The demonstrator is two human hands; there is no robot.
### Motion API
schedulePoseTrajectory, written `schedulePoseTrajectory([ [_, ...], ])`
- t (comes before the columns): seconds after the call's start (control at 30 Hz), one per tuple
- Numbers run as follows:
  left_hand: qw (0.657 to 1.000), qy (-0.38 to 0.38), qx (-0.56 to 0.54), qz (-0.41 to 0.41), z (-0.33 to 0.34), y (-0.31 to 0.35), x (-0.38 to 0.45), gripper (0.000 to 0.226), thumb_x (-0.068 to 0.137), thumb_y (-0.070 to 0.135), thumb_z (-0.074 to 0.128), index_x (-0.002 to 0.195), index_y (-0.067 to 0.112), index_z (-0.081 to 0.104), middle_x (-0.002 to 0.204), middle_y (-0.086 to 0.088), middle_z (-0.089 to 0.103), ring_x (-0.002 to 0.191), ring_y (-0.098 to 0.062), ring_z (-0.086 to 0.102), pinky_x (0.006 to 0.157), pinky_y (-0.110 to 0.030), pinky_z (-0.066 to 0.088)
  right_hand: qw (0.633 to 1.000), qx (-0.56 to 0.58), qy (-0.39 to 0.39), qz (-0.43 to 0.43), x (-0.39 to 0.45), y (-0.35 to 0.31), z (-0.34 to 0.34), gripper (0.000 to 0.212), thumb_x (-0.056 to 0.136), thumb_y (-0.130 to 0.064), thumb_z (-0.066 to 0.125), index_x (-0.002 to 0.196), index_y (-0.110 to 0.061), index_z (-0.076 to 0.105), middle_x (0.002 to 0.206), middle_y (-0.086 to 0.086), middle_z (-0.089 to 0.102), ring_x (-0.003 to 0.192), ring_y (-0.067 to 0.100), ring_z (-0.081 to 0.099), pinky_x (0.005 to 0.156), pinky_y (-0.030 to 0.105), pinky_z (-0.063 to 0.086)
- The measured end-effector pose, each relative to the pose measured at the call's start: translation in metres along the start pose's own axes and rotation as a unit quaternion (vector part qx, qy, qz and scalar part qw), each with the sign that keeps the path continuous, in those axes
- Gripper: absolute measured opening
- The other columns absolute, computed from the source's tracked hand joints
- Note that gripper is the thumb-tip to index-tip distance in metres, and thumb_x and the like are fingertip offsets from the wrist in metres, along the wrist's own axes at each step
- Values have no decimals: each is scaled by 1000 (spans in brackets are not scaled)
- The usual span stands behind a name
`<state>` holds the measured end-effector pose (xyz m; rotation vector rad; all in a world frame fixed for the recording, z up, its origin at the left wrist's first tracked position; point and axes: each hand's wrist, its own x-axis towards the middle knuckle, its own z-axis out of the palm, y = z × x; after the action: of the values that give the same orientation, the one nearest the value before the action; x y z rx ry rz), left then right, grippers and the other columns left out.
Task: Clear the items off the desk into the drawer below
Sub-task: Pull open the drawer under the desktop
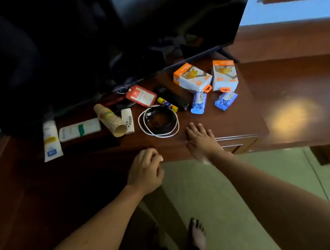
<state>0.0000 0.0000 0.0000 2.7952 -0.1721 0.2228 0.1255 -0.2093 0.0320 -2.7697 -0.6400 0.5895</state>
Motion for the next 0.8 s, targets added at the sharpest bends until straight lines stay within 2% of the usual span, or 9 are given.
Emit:
schedulePoseTrajectory([
  [0.07,997,-59,25,-37,7,-9,-7,33,80,33,54,107,15,63,109,-3,55,101,-26,53,83,-39,50,1000,2,23,10,2,-3,1,64,105,-41,34,160,-18,14,169,0,0,154,28,-2,121,50,4],
  [0.2,979,-155,85,-102,24,-27,-21,69,82,40,58,139,5,49,139,-15,50,127,-34,47,106,-44,40,998,30,44,35,-1,-10,9,63,105,-42,34,161,-19,15,169,-1,2,154,27,-3,121,50,2],
  [0.3,979,-144,100,-99,32,-31,-21,78,77,44,58,140,0,48,138,-20,49,126,-38,46,108,-46,39,997,38,55,46,-1,-13,11,63,105,-41,35,160,-20,15,169,-2,2,154,26,-4,122,49,1],
  [0.43,974,-152,132,-100,46,-30,-26,90,72,53,61,145,3,43,139,-17,40,128,-38,37,112,-50,32,996,49,61,42,-2,-12,13,62,105,-41,35,160,-20,15,169,-3,2,154,25,-6,122,49,-1],
  [0.53,969,-158,152,-110,58,-26,-28,99,74,55,64,152,4,28,148,-16,28,136,-37,28,120,-51,18,996,49,70,36,-3,-9,17,62,105,-41,34,160,-21,14,169,-3,0,154,23,-8,123,48,-3],
  [0.57,969,-151,155,-117,61,-24,-28,101,74,56,66,152,5,26,149,-16,27,137,-37,26,121,-51,15,996,42,74,30,-3,-8,18,62,105,-41,34,161,-21,13,169,-3,-1,154,23,-9,123,48,-4],
  [0.63,971,-124,155,-133,65,-21,-25,100,68,53,73,146,5,33,143,-16,34,133,-38,32,120,-52,19,996,37,77,22,-3,-5,20,63,105,-41,34,161,-21,13,168,-3,-1,154,22,-10,123,48,-5],
  [0.8,967,-126,158,-154,67,-22,-22,76,73,44,71,134,7,42,136,-17,39,128,-39,37,118,-53,22,996,36,79,16,-3,-4,21,63,105,-43,33,161,-21,12,169,-3,-2,154,22,-11,122,48,-5],
])
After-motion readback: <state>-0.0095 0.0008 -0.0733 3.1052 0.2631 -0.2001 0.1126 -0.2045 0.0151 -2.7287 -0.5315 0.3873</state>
